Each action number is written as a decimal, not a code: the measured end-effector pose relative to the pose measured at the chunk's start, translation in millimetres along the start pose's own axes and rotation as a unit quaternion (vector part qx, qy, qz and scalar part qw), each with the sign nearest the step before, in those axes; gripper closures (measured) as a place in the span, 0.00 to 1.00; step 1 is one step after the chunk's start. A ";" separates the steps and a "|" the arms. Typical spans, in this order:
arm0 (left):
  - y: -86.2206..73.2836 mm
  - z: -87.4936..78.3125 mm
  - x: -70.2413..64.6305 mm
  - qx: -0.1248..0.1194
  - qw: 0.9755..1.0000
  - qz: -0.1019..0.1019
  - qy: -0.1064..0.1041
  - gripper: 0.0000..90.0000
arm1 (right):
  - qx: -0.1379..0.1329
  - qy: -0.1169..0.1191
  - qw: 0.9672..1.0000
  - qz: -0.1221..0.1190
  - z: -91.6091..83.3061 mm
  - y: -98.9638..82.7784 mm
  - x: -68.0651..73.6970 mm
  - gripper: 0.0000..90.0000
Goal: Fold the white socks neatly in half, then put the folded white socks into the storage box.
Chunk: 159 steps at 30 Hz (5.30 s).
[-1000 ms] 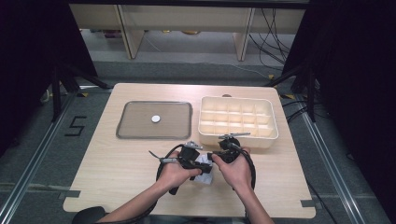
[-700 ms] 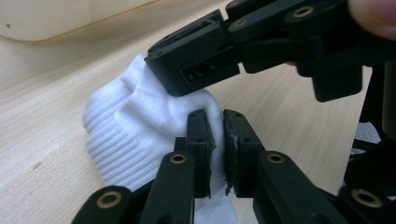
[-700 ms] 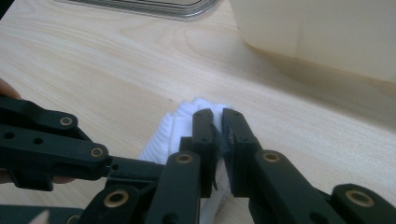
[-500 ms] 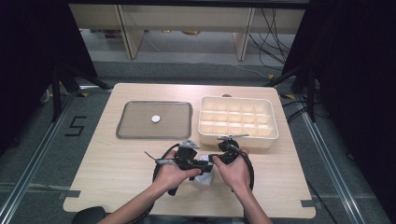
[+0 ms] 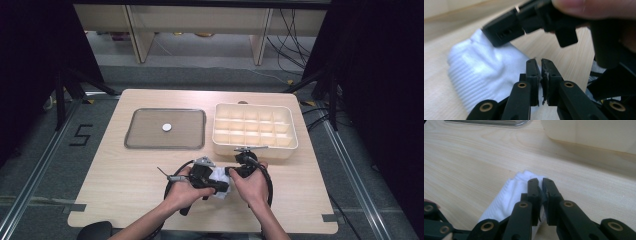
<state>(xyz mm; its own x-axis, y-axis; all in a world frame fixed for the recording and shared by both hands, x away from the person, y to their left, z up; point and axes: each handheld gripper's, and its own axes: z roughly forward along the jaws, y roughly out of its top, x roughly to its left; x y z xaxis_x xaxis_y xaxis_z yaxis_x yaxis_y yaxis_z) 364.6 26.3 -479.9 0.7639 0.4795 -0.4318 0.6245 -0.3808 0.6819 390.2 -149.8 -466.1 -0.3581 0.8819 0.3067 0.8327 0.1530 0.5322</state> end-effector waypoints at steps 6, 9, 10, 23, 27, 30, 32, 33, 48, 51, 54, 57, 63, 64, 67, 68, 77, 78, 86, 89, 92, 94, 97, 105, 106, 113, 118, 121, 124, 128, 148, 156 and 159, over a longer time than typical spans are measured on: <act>-4.6 5.8 1.4 0.017 1.000 0.006 0.012 0.97 | -0.002 0.003 1.000 0.003 0.1 -3.7 -4.4 0.95; -6.6 7.9 1.8 0.026 1.000 0.008 0.016 0.99 | 0.001 -0.006 1.000 0.007 1.5 -5.9 -4.6 0.95; -8.6 11.0 1.5 0.013 1.000 0.006 0.020 0.99 | 0.000 -0.007 1.000 0.005 1.4 -6.6 -4.2 0.95; -11.4 11.2 1.9 0.033 0.999 0.006 0.019 0.99 | 0.006 -0.035 0.999 0.008 6.8 -11.8 -1.1 0.95; -6.8 -7.9 0.1 -0.001 1.000 0.001 0.010 0.94 | 0.003 -0.026 1.000 -0.003 5.7 -11.5 -3.4 0.94; -3.9 -27.6 5.6 -0.037 0.999 -0.012 0.030 0.88 | 0.001 -0.035 0.999 0.007 5.1 -10.7 -0.6 0.90; -4.2 -34.0 14.8 -0.040 0.997 -0.018 0.060 0.84 | -0.004 -0.026 1.000 0.006 4.1 -10.8 -1.0 0.87; -5.2 -35.2 20.1 -0.043 0.997 -0.032 0.064 0.82 | -0.009 -0.028 1.000 -0.008 3.0 -9.8 -3.5 0.85; -9.7 -41.3 24.8 -0.048 0.996 -0.025 0.076 0.65 | -0.010 0.006 1.000 0.027 -13.2 0.2 -3.3 0.48; -10.0 -43.8 27.4 -0.048 0.996 -0.026 0.077 0.62 | 0.004 0.030 0.999 0.034 -12.6 -0.9 -4.9 0.39; -10.0 -44.9 29.6 -0.051 0.995 -0.030 0.076 0.59 | 0.012 0.042 0.998 0.035 -9.4 -2.0 -5.5 0.39; -9.7 -47.7 30.0 -0.052 0.995 -0.031 0.079 0.58 | 0.018 0.045 0.998 0.038 -6.9 -3.8 -6.1 0.40; -7.5 -53.9 28.4 -0.058 0.994 -0.026 0.092 0.51 | 0.034 0.065 0.994 0.076 -4.6 -8.8 -2.7 0.42; -7.6 -55.4 28.3 -0.059 0.993 -0.026 0.097 0.51 | 0.036 0.067 0.993 0.085 -4.0 -9.5 -1.2 0.42; -9.3 -58.7 30.0 -0.061 0.993 -0.030 0.101 0.49 | 0.042 0.066 0.992 0.100 -1.8 -10.9 1.8 0.43; -9.8 -59.4 30.5 -0.059 0.992 -0.032 0.103 0.50 | 0.044 0.066 0.992 0.102 -0.8 -11.2 2.1 0.43; -16.1 -53.8 36.9 -0.038 0.993 -0.039 0.104 0.55 | 0.052 0.061 0.990 0.114 4.3 -9.3 1.2 0.42; -16.4 -52.4 37.0 -0.033 0.994 -0.039 0.100 0.56 | 0.056 0.072 0.989 0.114 5.2 -9.1 0.2 0.42; -17.3 -46.8 36.6 -0.025 0.994 -0.044 0.092 0.59 | 0.052 0.075 0.986 0.139 5.4 -6.9 0.2 0.42; -18.8 -44.8 38.0 -0.024 0.994 -0.058 0.086 0.59 | 0.055 0.082 0.985 0.139 4.2 -5.5 -1.4 0.42; -19.4 -41.1 39.1 -0.014 0.994 -0.064 0.084 0.59 | 0.062 0.075 0.986 0.138 8.6 -7.5 -2.6 0.42; -20.5 -37.4 40.8 -0.015 0.995 -0.074 0.067 0.59 | 0.065 0.070 0.986 0.134 12.0 -9.5 -4.4 0.41; -22.8 -32.7 41.6 0.000 0.995 -0.077 0.066 0.59 | 0.071 0.082 0.986 0.123 17.2 -11.7 -7.7 0.41; -24.0 -25.9 43.9 0.020 0.994 -0.086 0.059 0.62 | 0.092 0.084 0.981 0.146 21.2 -8.8 -5.7 0.40; -24.0 -24.9 43.7 0.018 0.994 -0.088 0.057 0.62 | 0.083 0.080 0.985 0.129 23.3 -9.0 -7.4 0.40; -25.6 -23.5 43.1 0.023 0.995 -0.083 0.056 0.63 | 0.094 0.081 0.986 0.113 27.5 -4.8 -6.7 0.45; -26.4 -23.6 43.1 0.021 0.995 -0.079 0.054 0.63 | 0.097 0.084 0.984 0.123 29.8 -2.5 -5.3 0.52; -25.9 -23.7 42.7 0.023 0.995 -0.077 0.057 0.63 | 0.091 0.081 0.985 0.120 31.0 -2.9 -4.5 0.57; -26.3 -23.3 42.6 0.020 0.995 -0.075 0.055 0.64 | 0.099 0.089 0.985 0.106 31.8 -3.4 -6.0 0.61; -26.8 -23.8 41.9 0.022 0.996 -0.073 0.056 0.64 | 0.106 0.098 0.984 0.107 33.3 -3.2 -6.9 0.66; -26.6 -35.3 40.9 -0.013 0.996 -0.045 0.077 0.59 | 0.093 0.116 0.985 0.087 33.4 -5.1 -9.5 0.76; -29.9 -44.5 43.9 -0.031 0.994 -0.038 0.093 0.56 | 0.093 0.101 0.987 0.085 27.9 -4.2 -3.3 0.77; -31.8 -47.4 44.7 -0.045 0.993 -0.030 0.107 0.54 | 0.077 0.092 0.990 0.068 24.6 -3.2 -2.7 0.77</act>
<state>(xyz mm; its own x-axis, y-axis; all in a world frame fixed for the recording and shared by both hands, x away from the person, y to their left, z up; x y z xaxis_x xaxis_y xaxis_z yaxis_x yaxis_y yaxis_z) 371.3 97.4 -492.9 0.6678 0.6599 -0.3445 0.6431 -0.2783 0.7134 398.9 -141.8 -488.1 -0.2969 0.8045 0.5144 0.9284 0.1171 0.3528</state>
